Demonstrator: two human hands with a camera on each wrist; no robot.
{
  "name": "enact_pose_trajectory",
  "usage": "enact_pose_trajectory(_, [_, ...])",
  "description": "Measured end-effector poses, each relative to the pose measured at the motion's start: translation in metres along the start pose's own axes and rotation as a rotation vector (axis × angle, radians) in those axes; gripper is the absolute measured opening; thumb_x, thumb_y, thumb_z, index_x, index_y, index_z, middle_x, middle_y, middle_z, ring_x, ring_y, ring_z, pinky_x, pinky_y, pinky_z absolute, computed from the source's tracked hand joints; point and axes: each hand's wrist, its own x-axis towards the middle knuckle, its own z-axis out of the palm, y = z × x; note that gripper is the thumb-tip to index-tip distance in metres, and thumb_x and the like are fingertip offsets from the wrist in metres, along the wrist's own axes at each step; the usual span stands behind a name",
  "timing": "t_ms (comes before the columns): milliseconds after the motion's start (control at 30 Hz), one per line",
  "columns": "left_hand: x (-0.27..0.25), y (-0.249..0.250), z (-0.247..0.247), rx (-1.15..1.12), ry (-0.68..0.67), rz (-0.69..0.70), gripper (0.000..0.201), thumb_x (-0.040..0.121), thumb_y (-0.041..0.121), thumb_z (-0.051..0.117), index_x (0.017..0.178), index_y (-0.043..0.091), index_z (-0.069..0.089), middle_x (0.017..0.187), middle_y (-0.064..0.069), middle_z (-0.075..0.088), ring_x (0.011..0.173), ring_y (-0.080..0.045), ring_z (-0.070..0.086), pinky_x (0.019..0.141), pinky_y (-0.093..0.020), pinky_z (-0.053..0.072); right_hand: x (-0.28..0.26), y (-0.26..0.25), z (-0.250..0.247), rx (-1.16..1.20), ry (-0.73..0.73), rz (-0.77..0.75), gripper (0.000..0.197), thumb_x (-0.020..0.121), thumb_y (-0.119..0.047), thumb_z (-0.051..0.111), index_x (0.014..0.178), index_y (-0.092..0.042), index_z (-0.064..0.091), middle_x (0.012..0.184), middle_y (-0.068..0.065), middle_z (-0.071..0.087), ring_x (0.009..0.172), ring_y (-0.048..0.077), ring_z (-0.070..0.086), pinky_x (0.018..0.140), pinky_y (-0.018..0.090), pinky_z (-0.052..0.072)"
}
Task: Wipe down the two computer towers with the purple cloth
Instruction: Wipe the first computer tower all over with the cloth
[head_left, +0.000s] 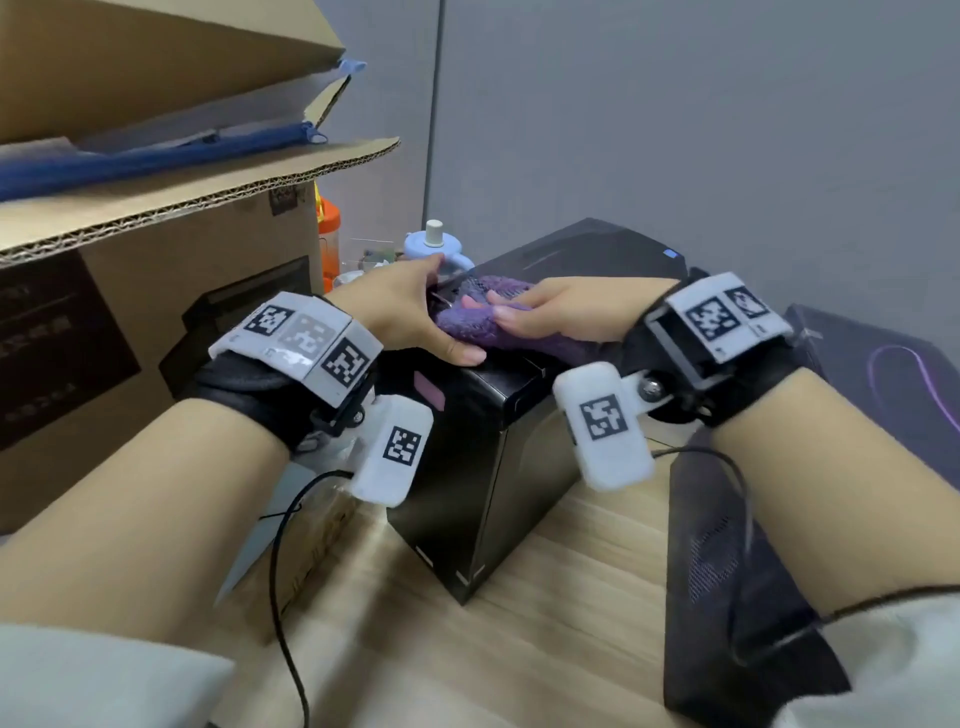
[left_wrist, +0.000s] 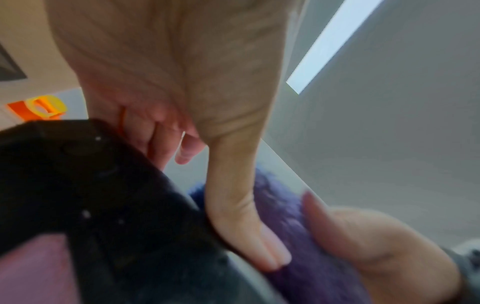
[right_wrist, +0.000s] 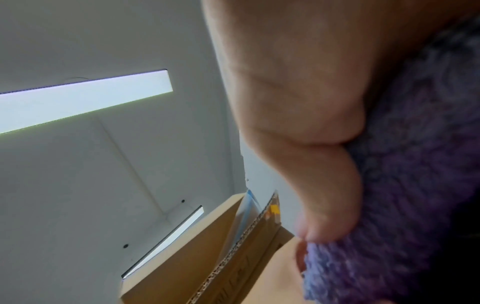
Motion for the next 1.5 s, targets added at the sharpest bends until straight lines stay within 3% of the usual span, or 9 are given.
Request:
enact_pose_trajectory(67, [0.001,-0.002,0.001,-0.003,-0.004,0.001,0.096,0.066,0.032,0.085,0.143,0.016,0.03,0.142,-0.004,0.048,0.128,-0.02,0.045,0.085,-0.016,0.029,-0.011,0.009,-0.003,0.007,-0.028,0.007,0.043,0.094,-0.042,0.041,0.099,-0.007,0.066,0.075,-0.024,0.067,0.071,-0.014,0.058,0.074,0.005,0.042])
enact_pose_trajectory(233, [0.002,-0.012,0.004,0.042,-0.01,-0.037,0.124,0.056,0.052,0.083,0.15,0.019,0.009,0.15,-0.006,0.038,0.135,-0.024,0.039,0.11,-0.036,0.034,-0.019,0.006,0.0,-0.05,-0.061,0.004,0.031,0.091,-0.05,0.042,0.092,-0.036,0.07,0.144,-0.016,0.042,0.137,-0.001,0.029,0.12,0.033,0.015])
enact_pose_trajectory(367, [-0.001,-0.016,0.004,0.044,0.015,0.013,0.13,0.058,0.043,0.085,0.15,0.026,-0.005,0.153,-0.007,0.034,0.139,-0.025,0.035,0.112,-0.037,0.033,-0.003,-0.017,0.008,-0.056,-0.059,-0.019,0.052,0.089,-0.057,0.041,0.132,-0.029,0.049,0.149,-0.011,0.036,0.141,0.006,0.025,0.12,0.032,0.01])
enact_pose_trajectory(767, [-0.005,-0.024,-0.001,-0.054,-0.089,0.079,0.148,0.039,0.049,0.084,0.147,0.035,-0.015,0.161,-0.007,-0.002,0.147,-0.022,0.015,0.116,-0.034,0.017,0.022,-0.038,0.013,-0.184,-0.038,-0.045,0.049,0.1,-0.037,0.03,0.145,-0.018,0.029,0.157,0.0,0.015,0.146,0.014,0.006,0.118,0.032,0.005])
enact_pose_trajectory(900, [-0.004,-0.021,-0.013,-0.083,-0.167,0.075,0.152,0.027,0.062,0.08,0.146,0.04,-0.012,0.161,0.0,0.005,0.147,-0.021,0.013,0.117,-0.036,0.017,0.006,-0.012,0.0,-0.108,-0.072,-0.082,0.045,0.094,-0.045,0.043,0.13,-0.02,0.053,0.15,-0.012,0.034,0.14,0.008,0.028,0.118,0.031,0.014])
enact_pose_trajectory(1100, [0.004,-0.002,-0.021,0.044,-0.135,0.02,0.129,0.047,0.089,0.052,0.151,0.026,0.008,0.16,0.001,0.016,0.144,-0.02,0.023,0.12,-0.039,0.017,-0.012,0.013,-0.012,0.118,-0.124,0.023,0.064,0.066,-0.057,0.067,0.094,0.001,0.068,0.124,0.027,0.056,0.121,0.039,0.051,0.093,0.046,0.049])
enact_pose_trajectory(1200, [0.013,0.015,-0.021,0.127,-0.158,-0.027,0.115,0.054,0.071,0.057,0.15,0.023,0.015,0.158,0.0,0.023,0.144,-0.021,0.025,0.12,-0.041,0.019,-0.02,0.024,-0.024,0.242,-0.049,0.028,0.037,0.088,-0.035,0.056,0.059,-0.013,0.059,0.056,0.0,0.061,0.05,0.009,0.053,0.049,0.02,0.037])
enact_pose_trajectory(1367, [0.03,0.035,-0.014,0.324,-0.166,-0.085,0.098,0.055,0.064,0.074,0.136,0.018,0.042,0.137,-0.003,0.05,0.121,-0.023,0.051,0.105,-0.038,0.039,-0.003,0.04,-0.045,0.732,0.26,0.068,0.044,0.09,-0.035,0.054,0.11,0.004,0.058,0.114,0.026,0.06,0.104,0.038,0.06,0.102,0.055,0.043])
enact_pose_trajectory(1500, [0.039,0.036,-0.011,0.356,-0.173,-0.075,0.095,0.051,0.055,0.085,0.13,0.019,0.048,0.131,-0.002,0.051,0.112,-0.022,0.055,0.093,-0.038,0.049,0.019,0.051,-0.075,0.776,0.724,0.058,0.032,0.095,-0.036,0.046,0.075,-0.014,0.056,0.085,0.007,0.061,0.091,0.025,0.058,0.1,0.042,0.047])
